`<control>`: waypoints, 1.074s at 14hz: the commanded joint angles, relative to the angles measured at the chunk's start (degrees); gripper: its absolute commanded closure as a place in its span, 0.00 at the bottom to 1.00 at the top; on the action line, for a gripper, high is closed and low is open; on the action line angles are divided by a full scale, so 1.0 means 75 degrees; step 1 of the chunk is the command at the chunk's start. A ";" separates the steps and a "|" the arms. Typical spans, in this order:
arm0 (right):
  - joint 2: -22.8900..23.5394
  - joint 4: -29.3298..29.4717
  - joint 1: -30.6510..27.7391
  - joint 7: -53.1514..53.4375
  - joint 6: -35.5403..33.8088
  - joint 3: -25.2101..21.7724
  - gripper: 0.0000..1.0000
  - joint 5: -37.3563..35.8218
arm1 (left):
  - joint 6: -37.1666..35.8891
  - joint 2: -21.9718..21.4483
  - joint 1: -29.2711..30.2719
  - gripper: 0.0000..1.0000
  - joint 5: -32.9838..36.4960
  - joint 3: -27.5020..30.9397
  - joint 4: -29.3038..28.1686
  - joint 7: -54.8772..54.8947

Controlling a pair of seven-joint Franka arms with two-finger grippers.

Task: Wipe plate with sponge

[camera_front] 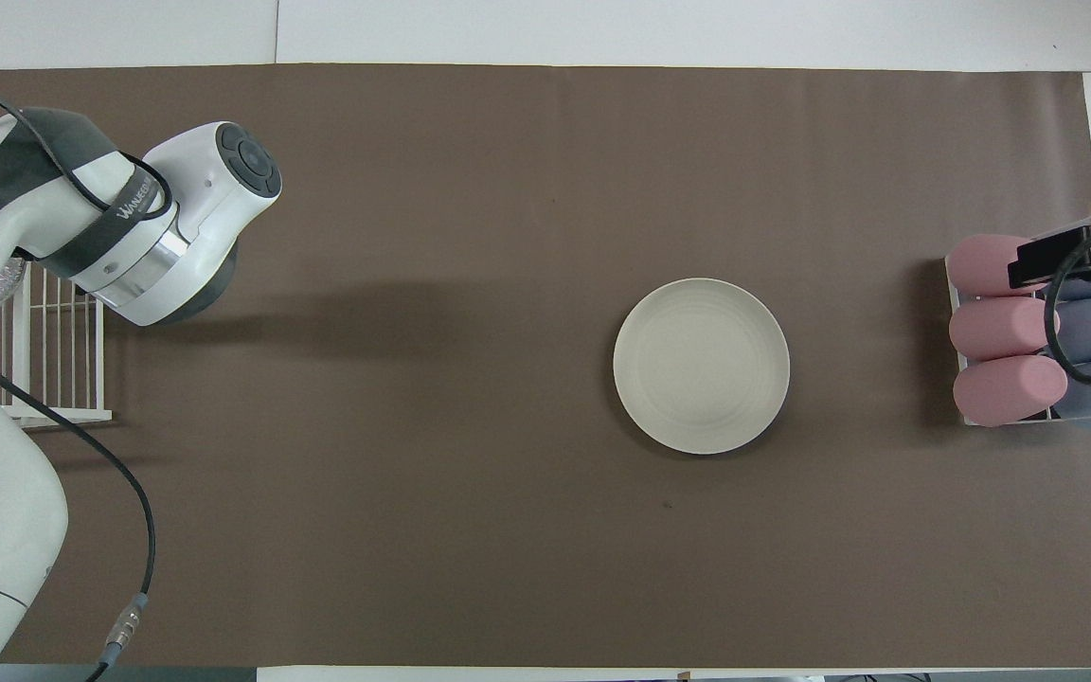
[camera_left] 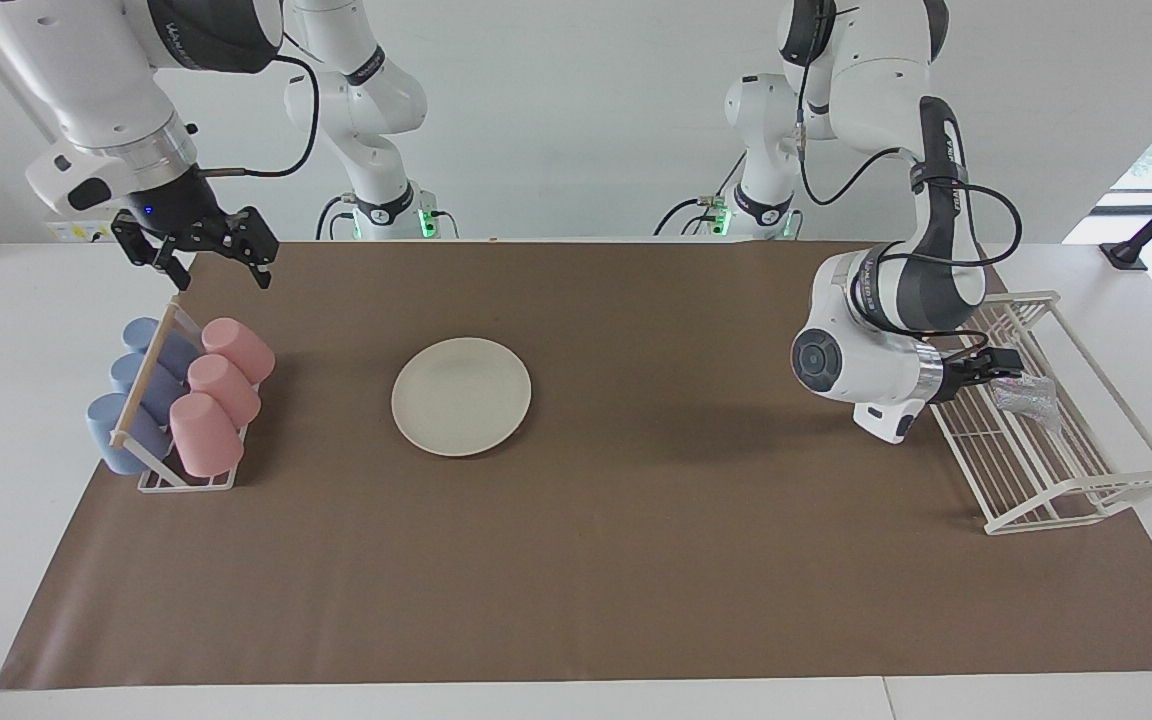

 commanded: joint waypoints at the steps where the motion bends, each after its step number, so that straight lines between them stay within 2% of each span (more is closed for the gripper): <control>1: 0.0075 0.0142 -0.0123 -0.0217 -0.0158 0.0090 0.00 -0.0007 | 0.0192 -0.0623 0.0292 0.00 -0.1220 -0.0044 0.0246 0.0354; 4: 0.0064 0.0142 -0.0100 -0.0206 -0.0181 0.0090 0.00 -0.0007 | 0.0122 -0.1209 0.0292 0.00 -0.2008 -0.0032 0.0364 0.0615; 6: 0.0064 0.0142 -0.0100 -0.0206 -0.0181 0.0090 0.00 -0.0007 | 0.0098 -0.1445 0.0304 0.00 -0.2907 0.0003 0.0702 0.0615; 8: 0.0064 0.0130 -0.0088 -0.0194 -0.0181 0.0090 0.00 -0.0007 | 0.0098 -0.1713 0.0618 0.00 -0.4580 0.0085 0.1206 0.0615; 10: 0.0064 0.0130 -0.0065 -0.0171 -0.0169 0.0090 0.00 -0.0007 | 0.0087 -0.2321 0.1193 0.00 -0.6093 0.0038 0.1244 0.0626; 11: 0.0064 0.0142 -0.0065 -0.0171 -0.0169 0.0090 0.00 -0.0007 | 0.0063 -0.2591 0.1241 0.00 -0.6518 0.0073 0.1220 0.0615; 13: 0.0064 0.0130 -0.0065 -0.0171 -0.0158 0.0090 0.00 -0.0007 | -0.0182 -0.2828 0.1300 0.00 -0.6966 0.0074 0.1243 0.0545; 15: 0.0064 0.0131 -0.0053 -0.0171 -0.0158 0.0090 0.00 -0.0007 | -0.0498 -0.2969 0.1289 0.00 -0.7037 0.0039 0.1220 0.0579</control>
